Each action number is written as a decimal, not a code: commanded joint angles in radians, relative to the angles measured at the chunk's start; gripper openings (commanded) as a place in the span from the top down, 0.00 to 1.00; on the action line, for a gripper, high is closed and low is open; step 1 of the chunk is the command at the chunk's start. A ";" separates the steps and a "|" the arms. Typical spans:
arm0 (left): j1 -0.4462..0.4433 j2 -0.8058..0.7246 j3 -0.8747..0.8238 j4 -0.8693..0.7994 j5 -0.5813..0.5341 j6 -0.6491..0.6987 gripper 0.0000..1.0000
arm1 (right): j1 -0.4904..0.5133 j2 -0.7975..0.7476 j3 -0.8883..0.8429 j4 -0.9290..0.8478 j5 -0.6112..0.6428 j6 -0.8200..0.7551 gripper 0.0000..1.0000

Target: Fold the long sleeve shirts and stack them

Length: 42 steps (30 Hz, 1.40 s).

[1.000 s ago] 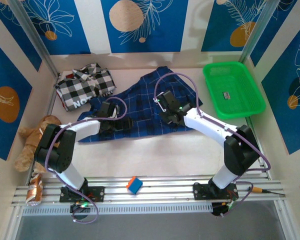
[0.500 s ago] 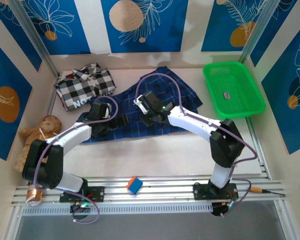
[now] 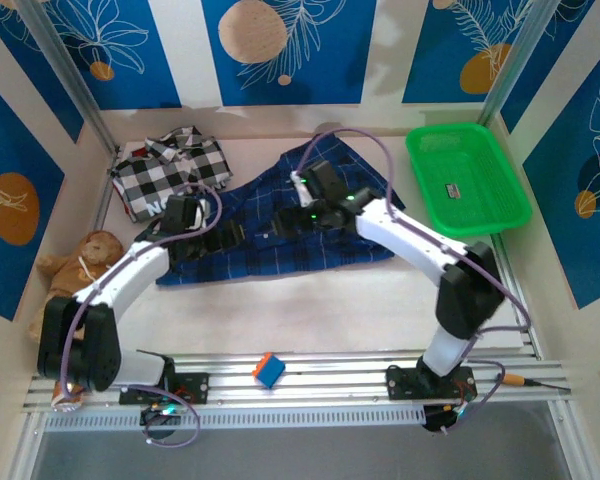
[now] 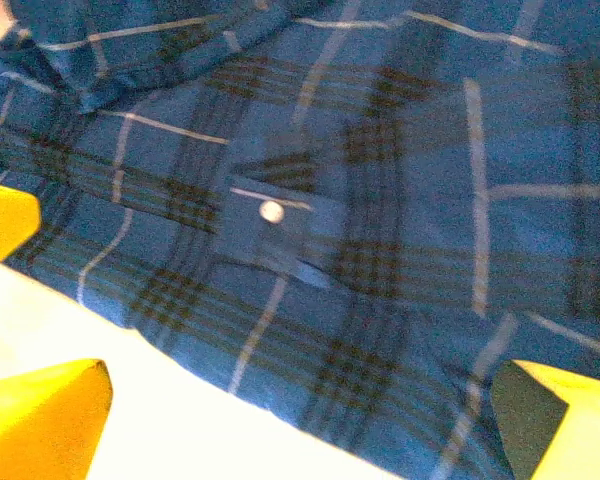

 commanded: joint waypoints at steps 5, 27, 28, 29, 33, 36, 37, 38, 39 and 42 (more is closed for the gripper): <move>-0.072 0.254 0.205 -0.099 0.028 0.073 0.06 | -0.056 -0.319 -0.262 -0.080 0.005 0.074 0.01; -0.126 0.603 0.453 -0.070 0.050 -0.050 0.44 | -0.095 -0.491 -0.596 -0.041 -0.019 0.210 0.01; -0.127 0.610 0.455 -0.074 0.049 -0.049 0.45 | -0.107 -0.483 -0.596 -0.039 -0.023 0.215 0.01; -0.127 0.615 0.455 -0.078 0.043 -0.050 0.47 | -0.122 -0.474 -0.595 -0.037 -0.026 0.219 0.01; -0.127 0.612 0.442 -0.060 0.037 -0.058 0.58 | -0.167 -0.442 -0.581 -0.018 -0.063 0.219 0.00; -0.128 0.605 0.444 -0.055 0.044 -0.058 0.69 | -0.175 -0.413 -0.566 -0.006 -0.070 0.218 0.00; -0.129 0.597 0.444 -0.056 0.042 -0.058 0.73 | -0.175 -0.402 -0.562 -0.001 -0.070 0.220 0.00; -0.128 0.586 0.443 -0.060 0.036 -0.053 0.79 | -0.179 -0.389 -0.558 0.002 -0.068 0.223 0.00; -0.128 0.573 0.438 -0.064 0.028 -0.047 0.84 | -0.182 -0.373 -0.553 0.002 -0.064 0.228 0.00; -0.129 0.531 0.430 -0.091 0.003 -0.018 0.94 | -0.208 -0.319 -0.529 -0.010 -0.053 0.258 0.00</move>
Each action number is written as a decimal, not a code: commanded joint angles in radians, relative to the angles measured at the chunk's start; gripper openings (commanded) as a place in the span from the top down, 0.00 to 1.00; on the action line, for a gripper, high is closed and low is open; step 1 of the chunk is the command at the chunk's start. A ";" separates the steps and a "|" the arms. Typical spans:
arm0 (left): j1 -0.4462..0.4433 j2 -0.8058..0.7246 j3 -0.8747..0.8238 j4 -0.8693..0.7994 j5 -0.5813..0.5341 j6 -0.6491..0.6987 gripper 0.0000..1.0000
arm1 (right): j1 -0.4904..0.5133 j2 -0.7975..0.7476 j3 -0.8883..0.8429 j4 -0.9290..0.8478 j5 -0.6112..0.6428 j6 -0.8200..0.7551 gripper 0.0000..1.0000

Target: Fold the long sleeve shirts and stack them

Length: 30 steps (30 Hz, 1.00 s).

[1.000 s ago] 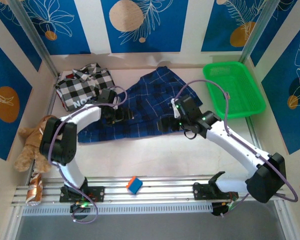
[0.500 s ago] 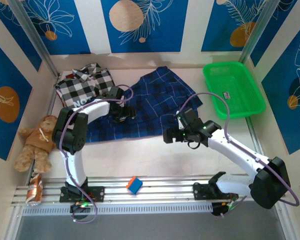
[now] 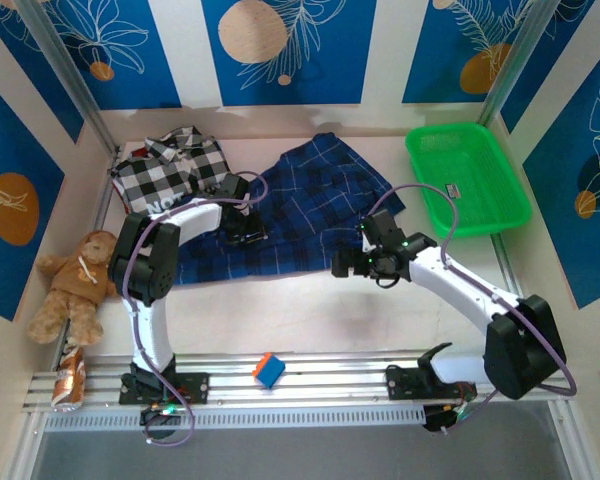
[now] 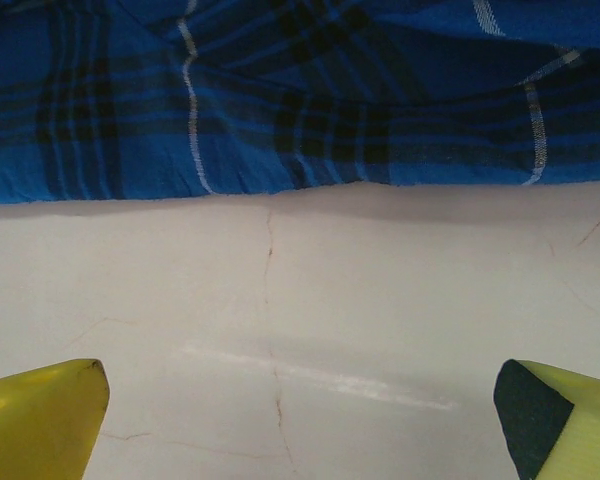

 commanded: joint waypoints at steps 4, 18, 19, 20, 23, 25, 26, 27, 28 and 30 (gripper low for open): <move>-0.003 -0.155 -0.037 -0.074 -0.076 0.081 0.97 | -0.063 0.086 0.069 -0.008 -0.014 0.064 0.01; 0.096 -0.498 -0.258 -0.218 -0.130 0.246 1.00 | -0.149 0.091 0.134 -0.053 -0.007 0.051 0.02; 0.111 -0.511 -0.268 -0.229 -0.126 0.256 1.00 | -0.151 0.090 0.140 -0.056 -0.008 0.047 0.02; 0.129 -0.525 -0.282 -0.237 -0.113 0.265 1.00 | -0.154 0.090 0.146 -0.058 -0.009 0.042 0.02; 0.173 -0.563 -0.315 -0.258 -0.101 0.285 1.00 | -0.157 0.098 0.169 -0.063 -0.012 0.034 0.02; 0.190 -0.579 -0.326 -0.277 -0.117 0.300 1.00 | -0.157 0.108 0.187 -0.067 -0.019 0.028 0.03; 0.200 -0.585 -0.332 -0.284 -0.116 0.310 1.00 | -0.157 0.114 0.195 -0.068 -0.020 0.026 0.03; 0.206 -0.588 -0.337 -0.288 -0.113 0.315 1.00 | -0.157 0.118 0.201 -0.069 -0.020 0.024 0.03; 0.212 -0.591 -0.341 -0.294 -0.112 0.320 1.00 | -0.158 0.125 0.209 -0.072 -0.017 0.020 0.03; 0.218 -0.595 -0.340 -0.312 -0.123 0.329 1.00 | -0.157 0.137 0.225 -0.078 -0.002 0.017 0.03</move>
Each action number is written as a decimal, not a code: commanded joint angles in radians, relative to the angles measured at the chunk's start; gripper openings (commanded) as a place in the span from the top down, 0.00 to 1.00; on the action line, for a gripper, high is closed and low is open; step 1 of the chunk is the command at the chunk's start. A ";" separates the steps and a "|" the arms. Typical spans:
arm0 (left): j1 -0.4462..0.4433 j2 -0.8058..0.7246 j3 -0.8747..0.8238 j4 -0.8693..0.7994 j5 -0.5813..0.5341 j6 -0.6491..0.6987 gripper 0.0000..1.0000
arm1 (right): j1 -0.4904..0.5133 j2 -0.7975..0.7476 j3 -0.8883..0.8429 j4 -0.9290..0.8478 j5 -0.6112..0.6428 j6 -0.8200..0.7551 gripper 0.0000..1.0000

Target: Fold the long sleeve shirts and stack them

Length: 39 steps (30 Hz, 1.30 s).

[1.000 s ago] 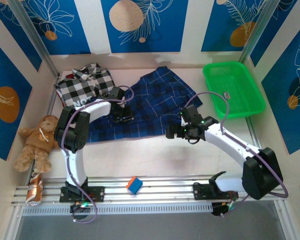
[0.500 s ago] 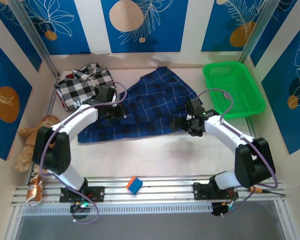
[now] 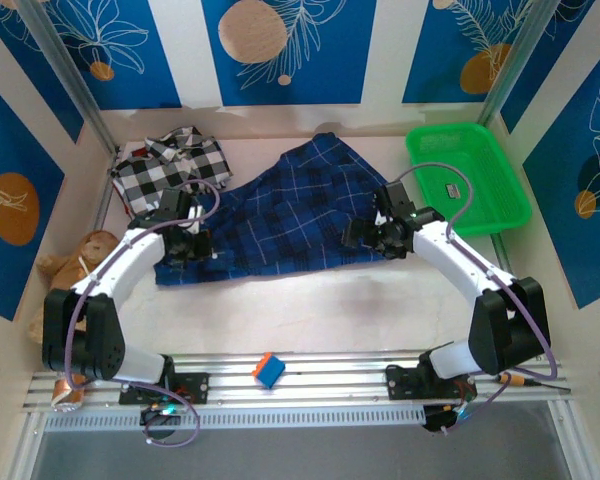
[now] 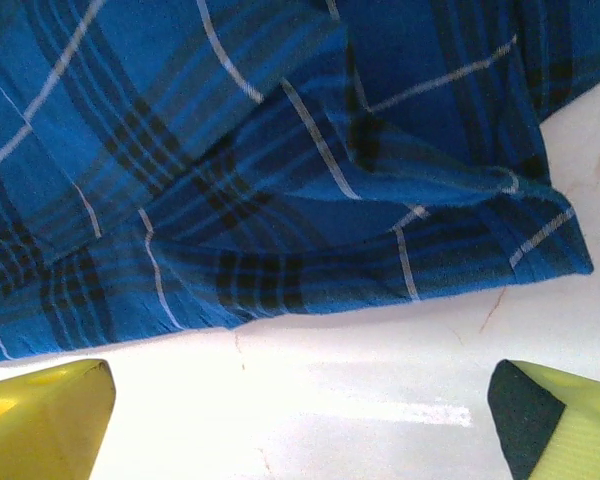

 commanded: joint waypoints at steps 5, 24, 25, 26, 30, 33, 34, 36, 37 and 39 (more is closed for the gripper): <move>0.016 -0.029 -0.010 -0.091 -0.100 0.067 0.99 | -0.015 0.055 0.075 -0.032 0.015 -0.013 0.04; 0.022 0.146 0.110 -0.149 -0.316 0.168 0.99 | 0.022 0.239 0.266 -0.038 -0.073 -0.040 0.41; 0.021 0.160 0.121 -0.154 -0.325 0.177 0.99 | 0.026 0.244 0.270 -0.040 -0.074 -0.041 0.42; 0.021 0.173 0.130 -0.159 -0.337 0.185 0.99 | 0.030 0.250 0.274 -0.042 -0.075 -0.043 0.43; 0.022 0.204 0.151 -0.162 -0.368 0.214 0.99 | 0.036 0.264 0.281 -0.045 -0.077 -0.043 0.44; 0.022 0.229 0.163 -0.160 -0.402 0.233 0.99 | 0.039 0.277 0.289 -0.045 -0.084 -0.045 0.44; 0.023 0.237 0.166 -0.161 -0.407 0.237 0.99 | 0.042 0.281 0.293 -0.046 -0.085 -0.046 0.45; 0.023 0.250 0.171 -0.156 -0.425 0.243 0.99 | 0.046 0.289 0.297 -0.048 -0.087 -0.047 0.46; 0.024 0.258 0.174 -0.153 -0.434 0.245 0.99 | 0.049 0.293 0.301 -0.048 -0.090 -0.049 0.47; 0.026 0.271 0.183 -0.152 -0.442 0.253 0.99 | 0.052 0.298 0.302 -0.050 -0.088 -0.052 0.48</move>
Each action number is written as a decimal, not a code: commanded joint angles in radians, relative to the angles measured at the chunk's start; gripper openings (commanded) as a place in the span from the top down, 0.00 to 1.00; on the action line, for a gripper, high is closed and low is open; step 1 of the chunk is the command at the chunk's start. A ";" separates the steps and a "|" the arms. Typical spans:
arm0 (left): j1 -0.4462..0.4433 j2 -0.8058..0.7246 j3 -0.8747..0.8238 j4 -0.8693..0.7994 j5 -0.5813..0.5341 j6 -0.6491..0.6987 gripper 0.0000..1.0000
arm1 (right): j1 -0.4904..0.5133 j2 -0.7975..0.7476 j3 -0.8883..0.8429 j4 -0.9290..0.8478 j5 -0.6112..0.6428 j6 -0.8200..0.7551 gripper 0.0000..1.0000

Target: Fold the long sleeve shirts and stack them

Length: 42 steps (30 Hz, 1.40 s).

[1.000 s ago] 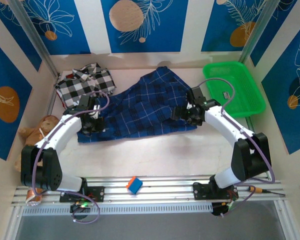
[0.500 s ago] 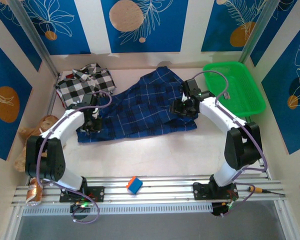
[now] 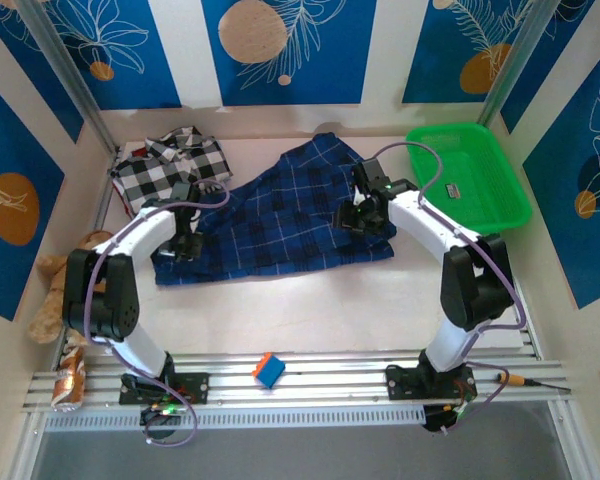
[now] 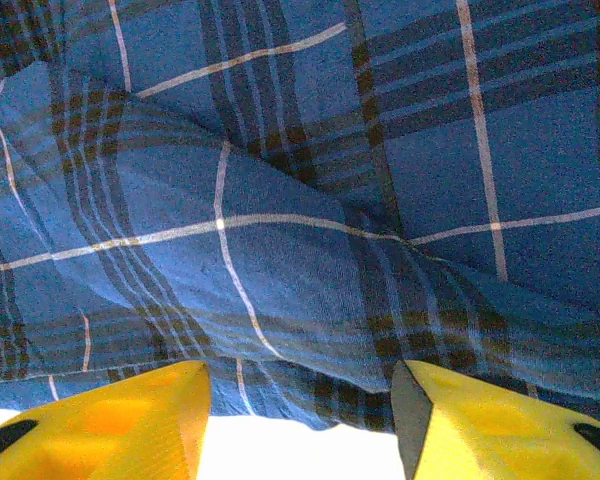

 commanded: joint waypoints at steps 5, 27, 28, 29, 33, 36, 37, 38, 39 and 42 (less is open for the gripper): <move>0.014 0.054 0.043 -0.007 -0.097 0.047 0.99 | 0.014 0.027 0.028 -0.019 -0.034 -0.014 0.50; -0.102 -0.227 -0.025 0.056 0.169 -0.256 0.45 | 0.055 0.190 0.123 -0.037 0.154 0.066 0.65; -0.104 -0.214 -0.050 0.094 0.211 -0.280 0.50 | 0.055 0.204 0.124 -0.040 0.166 0.084 0.67; -0.107 -0.192 -0.066 0.128 0.239 -0.292 0.52 | 0.056 0.215 0.125 -0.047 0.184 0.101 0.69; -0.107 -0.101 -0.106 0.221 0.251 -0.329 0.53 | 0.056 0.256 0.115 -0.080 0.263 0.167 0.69; -0.103 -0.054 -0.136 0.272 0.252 -0.357 0.54 | 0.056 0.257 0.078 -0.113 0.307 0.215 0.70; -0.101 -0.043 -0.149 0.281 0.253 -0.365 0.55 | 0.056 0.248 0.054 -0.119 0.317 0.231 0.70; -0.101 -0.036 -0.162 0.285 0.251 -0.372 0.55 | 0.057 0.228 0.023 -0.118 0.325 0.246 0.69; -0.101 -0.034 -0.177 0.291 0.250 -0.379 0.56 | 0.059 0.213 -0.003 -0.116 0.332 0.254 0.69; -0.101 -0.040 -0.238 0.312 0.267 -0.400 0.56 | 0.064 0.154 -0.110 -0.107 0.340 0.291 0.69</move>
